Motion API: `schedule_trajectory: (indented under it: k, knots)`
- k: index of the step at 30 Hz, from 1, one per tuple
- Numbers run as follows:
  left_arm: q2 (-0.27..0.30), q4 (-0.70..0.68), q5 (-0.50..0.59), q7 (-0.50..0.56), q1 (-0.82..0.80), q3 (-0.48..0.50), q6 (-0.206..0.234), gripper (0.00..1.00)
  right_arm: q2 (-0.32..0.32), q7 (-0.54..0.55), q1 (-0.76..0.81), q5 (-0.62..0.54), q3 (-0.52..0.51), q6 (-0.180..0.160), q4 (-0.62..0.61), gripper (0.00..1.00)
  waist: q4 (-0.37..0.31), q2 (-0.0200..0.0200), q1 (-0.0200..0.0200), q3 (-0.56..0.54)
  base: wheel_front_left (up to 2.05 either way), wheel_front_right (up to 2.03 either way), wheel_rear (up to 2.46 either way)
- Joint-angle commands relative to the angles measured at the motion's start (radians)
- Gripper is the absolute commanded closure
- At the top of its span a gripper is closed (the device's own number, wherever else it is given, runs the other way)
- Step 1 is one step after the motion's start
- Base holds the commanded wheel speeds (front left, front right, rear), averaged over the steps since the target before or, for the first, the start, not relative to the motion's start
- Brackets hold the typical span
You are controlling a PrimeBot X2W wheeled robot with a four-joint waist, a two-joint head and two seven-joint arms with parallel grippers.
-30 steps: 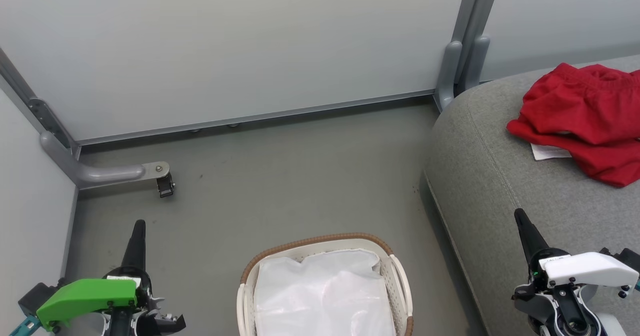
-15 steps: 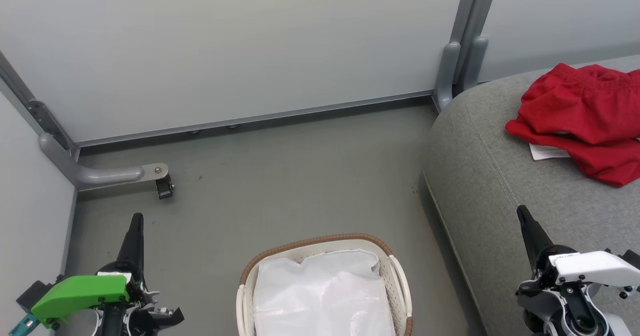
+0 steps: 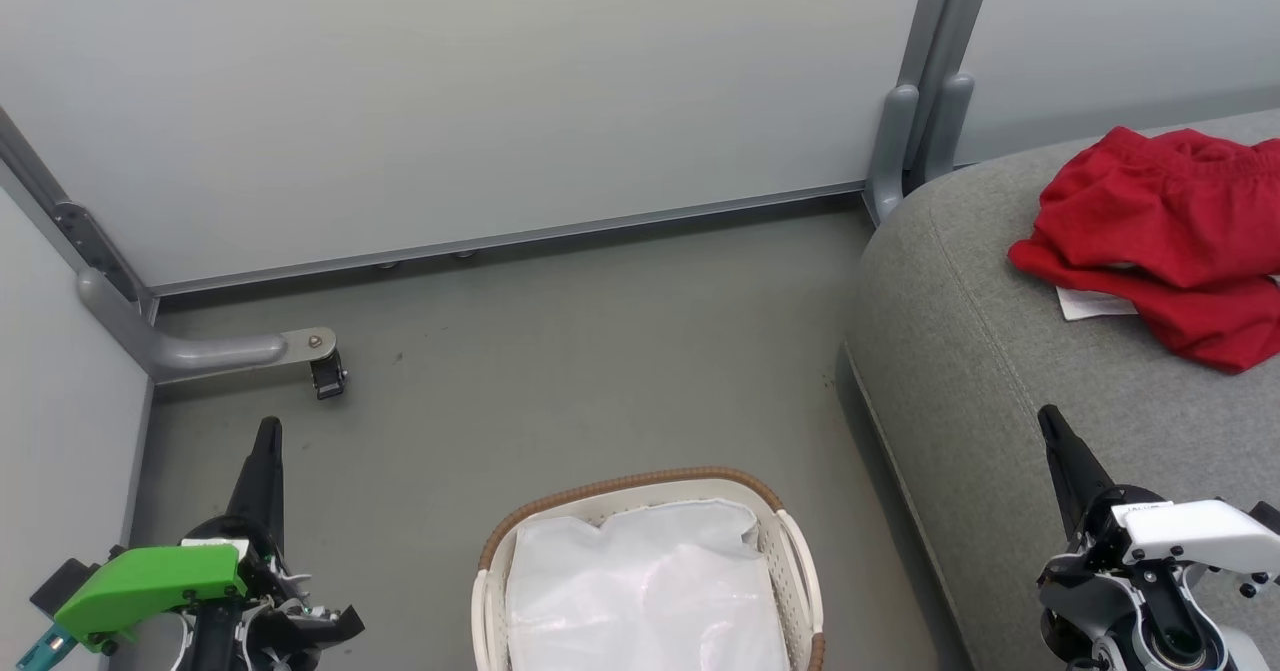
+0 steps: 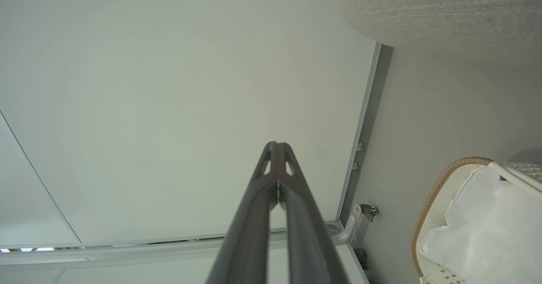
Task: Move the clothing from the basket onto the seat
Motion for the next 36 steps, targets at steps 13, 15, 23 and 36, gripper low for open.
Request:
schedule_trajectory:
  k: [13,15,23,36]
  knots:
    - [0.004,-0.003,-0.003,0.004,-0.012,0.002,-0.007,1.0,-0.003,0.006,-0.009,0.002,-0.004,0.0,-0.005,1.0,0.0,0.0,0.0,0.0,0.0,0.0,0.0]
    - [0.004,-0.003,-0.003,0.004,-0.012,0.002,-0.007,1.0,-0.003,0.006,-0.009,0.001,-0.004,0.0,-0.005,1.0,0.0,0.0,0.0,0.0,0.0,0.0,0.0]
    - [0.004,-0.003,-0.003,0.004,-0.012,0.002,-0.007,1.0,-0.002,0.006,-0.009,0.0,-0.005,0.0,-0.005,1.0,0.0,0.0,0.0,0.0,0.0,0.0,0.0]
    - [0.004,-0.003,-0.003,0.004,-0.012,0.002,-0.007,1.0,-0.001,0.007,-0.009,-0.001,-0.007,0.0,-0.004,1.0,0.0,0.0,0.0,0.0,0.0,0.0,0.0]
